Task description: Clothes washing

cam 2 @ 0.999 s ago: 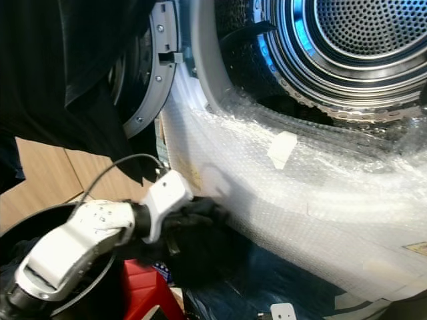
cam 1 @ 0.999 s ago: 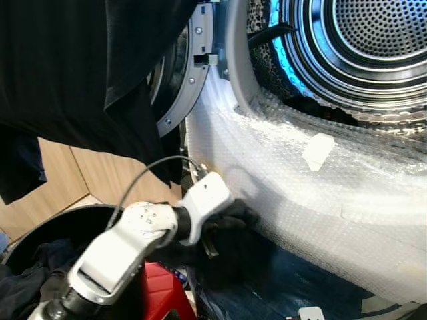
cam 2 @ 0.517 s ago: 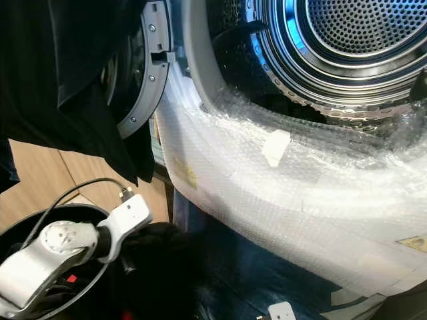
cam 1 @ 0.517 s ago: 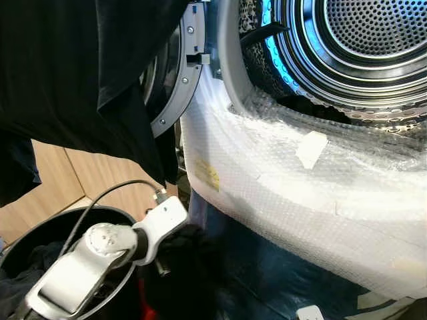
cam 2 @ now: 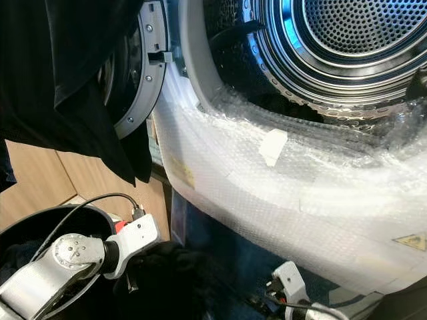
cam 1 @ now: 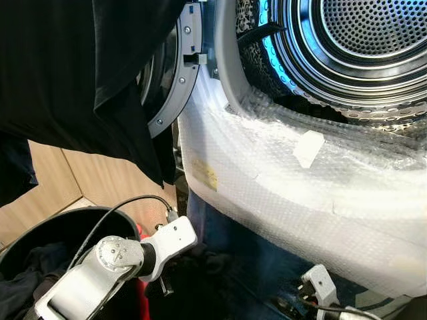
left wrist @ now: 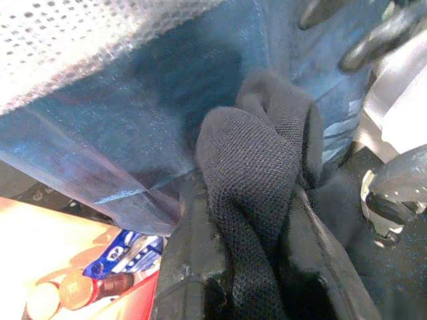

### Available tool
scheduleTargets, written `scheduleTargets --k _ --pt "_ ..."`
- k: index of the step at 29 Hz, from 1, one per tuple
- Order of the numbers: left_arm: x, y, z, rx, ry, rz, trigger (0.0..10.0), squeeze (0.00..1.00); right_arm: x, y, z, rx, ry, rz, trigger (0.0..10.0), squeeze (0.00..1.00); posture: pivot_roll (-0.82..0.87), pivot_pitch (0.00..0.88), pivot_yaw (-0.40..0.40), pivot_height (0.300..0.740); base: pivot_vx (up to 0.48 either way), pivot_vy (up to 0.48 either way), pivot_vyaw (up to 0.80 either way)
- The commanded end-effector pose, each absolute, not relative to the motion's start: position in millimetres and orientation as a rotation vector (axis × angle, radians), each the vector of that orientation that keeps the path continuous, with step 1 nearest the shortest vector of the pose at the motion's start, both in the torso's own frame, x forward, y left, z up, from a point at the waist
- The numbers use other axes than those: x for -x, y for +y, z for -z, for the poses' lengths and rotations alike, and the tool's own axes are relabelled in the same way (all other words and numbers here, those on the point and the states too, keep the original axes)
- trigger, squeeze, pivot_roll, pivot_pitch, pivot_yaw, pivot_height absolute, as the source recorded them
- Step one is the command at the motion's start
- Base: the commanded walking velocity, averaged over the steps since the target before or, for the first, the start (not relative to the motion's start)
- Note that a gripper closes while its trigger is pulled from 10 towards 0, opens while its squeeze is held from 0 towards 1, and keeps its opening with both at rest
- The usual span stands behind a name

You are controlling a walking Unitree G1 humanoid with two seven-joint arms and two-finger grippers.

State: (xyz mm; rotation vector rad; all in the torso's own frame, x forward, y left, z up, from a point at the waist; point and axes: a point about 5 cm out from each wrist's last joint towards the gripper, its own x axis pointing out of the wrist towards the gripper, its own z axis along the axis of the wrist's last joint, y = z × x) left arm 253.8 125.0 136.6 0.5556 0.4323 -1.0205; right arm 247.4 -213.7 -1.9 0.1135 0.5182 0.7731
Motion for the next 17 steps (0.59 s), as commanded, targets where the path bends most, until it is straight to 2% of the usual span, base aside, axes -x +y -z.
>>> scheduleTargets --k 1,4,8,12,13,17 --pt "-257 129 -141 -0.595 0.415 1.017 0.0 0.0 -258 -217 -16 -0.16 0.437 -0.836 10.0 1.0 -0.01 0.0 -0.02 0.74 0.0 0.0 0.0" --pt "-254 130 -140 -0.634 0.425 1.064 0.0 0.0 -260 -218 -36 -0.167 0.406 -1.028 10.0 1.0 -0.01 0.0 -0.025 0.74 0.0 0.0 0.0" --pt "-253 124 -141 -0.637 0.401 1.105 0.0 0.0 -257 -216 -45 -0.129 0.429 -1.18 10.0 1.0 -0.01 0.0 -0.025 0.74 0.0 0.0 0.0" --pt "-252 112 -137 -0.665 0.381 1.183 0.0 0.0 -250 -203 -55 -0.097 0.456 -1.373 10.0 1.0 -0.01 0.0 -0.032 0.74 0.0 0.0 0.0" --pt "-248 104 -139 -0.656 0.343 1.25 0.0 0.0 -250 -195 -57 -0.076 0.457 -1.423 10.0 1.0 -0.01 0.0 -0.032 0.74 0.0 0.0 0.0" --pt "-239 90 -143 -0.615 0.287 1.38 0.0 0.0 -253 -178 -58 -0.052 0.431 -1.447 10.0 1.0 -0.01 0.0 -0.035 0.74 0.0 0.0 0.0"
